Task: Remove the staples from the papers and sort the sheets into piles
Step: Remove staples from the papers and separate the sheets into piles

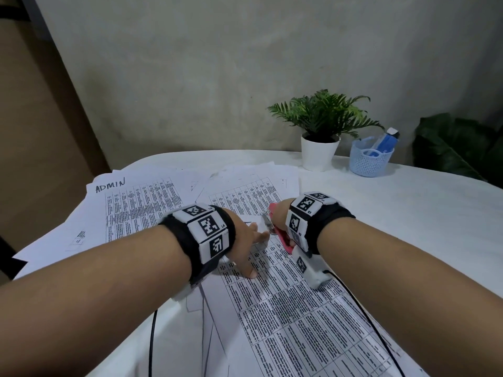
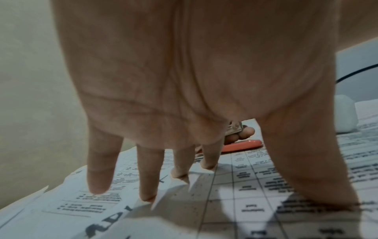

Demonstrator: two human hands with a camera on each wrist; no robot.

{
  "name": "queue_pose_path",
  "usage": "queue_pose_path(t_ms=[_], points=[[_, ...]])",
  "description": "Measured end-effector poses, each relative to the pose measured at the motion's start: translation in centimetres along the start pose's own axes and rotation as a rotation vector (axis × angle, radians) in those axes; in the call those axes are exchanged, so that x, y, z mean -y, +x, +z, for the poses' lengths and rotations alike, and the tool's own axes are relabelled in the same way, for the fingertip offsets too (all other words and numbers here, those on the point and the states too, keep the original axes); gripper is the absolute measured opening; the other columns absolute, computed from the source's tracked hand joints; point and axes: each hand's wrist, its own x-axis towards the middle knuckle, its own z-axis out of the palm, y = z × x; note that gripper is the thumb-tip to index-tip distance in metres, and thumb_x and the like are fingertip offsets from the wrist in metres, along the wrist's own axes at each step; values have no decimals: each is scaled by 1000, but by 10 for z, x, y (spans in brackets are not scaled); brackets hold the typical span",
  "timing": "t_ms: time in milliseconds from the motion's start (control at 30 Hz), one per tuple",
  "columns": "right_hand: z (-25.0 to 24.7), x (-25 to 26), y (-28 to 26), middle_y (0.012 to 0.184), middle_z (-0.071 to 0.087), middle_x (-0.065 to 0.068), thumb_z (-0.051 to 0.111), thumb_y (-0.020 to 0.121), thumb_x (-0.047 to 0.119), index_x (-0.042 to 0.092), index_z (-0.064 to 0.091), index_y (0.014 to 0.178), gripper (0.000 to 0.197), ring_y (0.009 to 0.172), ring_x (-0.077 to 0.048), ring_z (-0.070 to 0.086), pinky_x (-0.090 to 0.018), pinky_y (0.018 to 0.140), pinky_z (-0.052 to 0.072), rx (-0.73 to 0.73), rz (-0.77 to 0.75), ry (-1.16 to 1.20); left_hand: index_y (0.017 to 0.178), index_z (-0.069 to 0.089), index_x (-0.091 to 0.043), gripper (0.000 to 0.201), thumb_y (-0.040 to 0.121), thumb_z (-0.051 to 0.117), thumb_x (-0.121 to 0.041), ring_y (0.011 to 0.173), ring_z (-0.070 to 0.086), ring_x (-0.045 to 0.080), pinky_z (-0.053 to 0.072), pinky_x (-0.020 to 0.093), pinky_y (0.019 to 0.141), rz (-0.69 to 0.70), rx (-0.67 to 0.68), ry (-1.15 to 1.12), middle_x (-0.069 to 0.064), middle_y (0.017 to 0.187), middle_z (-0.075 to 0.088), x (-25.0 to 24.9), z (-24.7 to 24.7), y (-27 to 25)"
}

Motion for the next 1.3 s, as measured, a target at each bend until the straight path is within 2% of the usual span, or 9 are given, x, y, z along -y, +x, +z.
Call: queue_pose_path(t_ms=[100,267,400,533,700,833,933,1100,1300], points=[[12,-9,31,87,53,-3,63,85,28,9,47,126,48,93,-27,60,-42,88,52,86,-43,-106,152,-3,-28,94,86,58,-55,142,26,26,30,46,112,18,-32,-57,-2,160,-12,2,2,-4],[14,-10,0,99,63,-2,30,98,32,16,46,105,24,95,-24,62,-40,100,38,-37,7,84,152,9,-24,83,89,57,-50,143,25,25,31,51,112,-18,-82,-64,-1,161,3,18,21,-15],[20,-12,-19,117,60,-9,53,90,31,12,53,120,35,109,-27,57,-29,79,41,-103,54,264,152,7,-23,77,92,48,-48,144,23,21,30,51,112,-75,-83,-59,-2,161,0,32,40,-24],[22,1,-29,107,61,-6,46,91,37,12,51,117,36,103,-24,58,-36,95,44,-75,12,308,153,-2,-23,77,96,43,-46,146,15,19,20,42,118,-46,-126,-124,-3,160,-8,26,41,-35],[19,16,-33,83,55,-2,30,100,31,11,48,113,30,84,-23,54,-29,75,46,-44,-88,154,153,2,-25,77,95,50,-41,140,30,17,26,37,112,-44,-130,-171,-5,160,10,24,35,-37],[11,25,-37,127,55,-12,41,98,19,15,54,88,17,87,-16,38,-25,64,34,-17,-112,13,152,15,-27,71,93,50,-47,139,32,18,28,42,114,-66,-156,-154,-5,158,21,21,36,-35],[6,30,-37,135,48,-10,28,101,20,8,43,130,35,107,-24,50,-29,85,42,-21,-145,-20,150,18,-25,71,91,54,-44,136,38,20,35,44,110,-82,-174,-135,-2,155,25,19,36,-31],[9,28,-33,94,54,-10,30,101,23,5,49,104,27,94,-22,53,-18,74,38,-30,-101,20,152,2,-23,80,93,54,-38,136,39,25,40,47,105,-103,-95,-38,1,160,7,16,33,-28],[11,20,-33,115,57,-1,39,97,37,17,42,119,30,103,-22,58,-40,92,41,-83,-59,20,153,3,-21,75,96,47,-42,136,38,27,38,50,106,-80,-78,5,4,160,7,14,28,-29]])
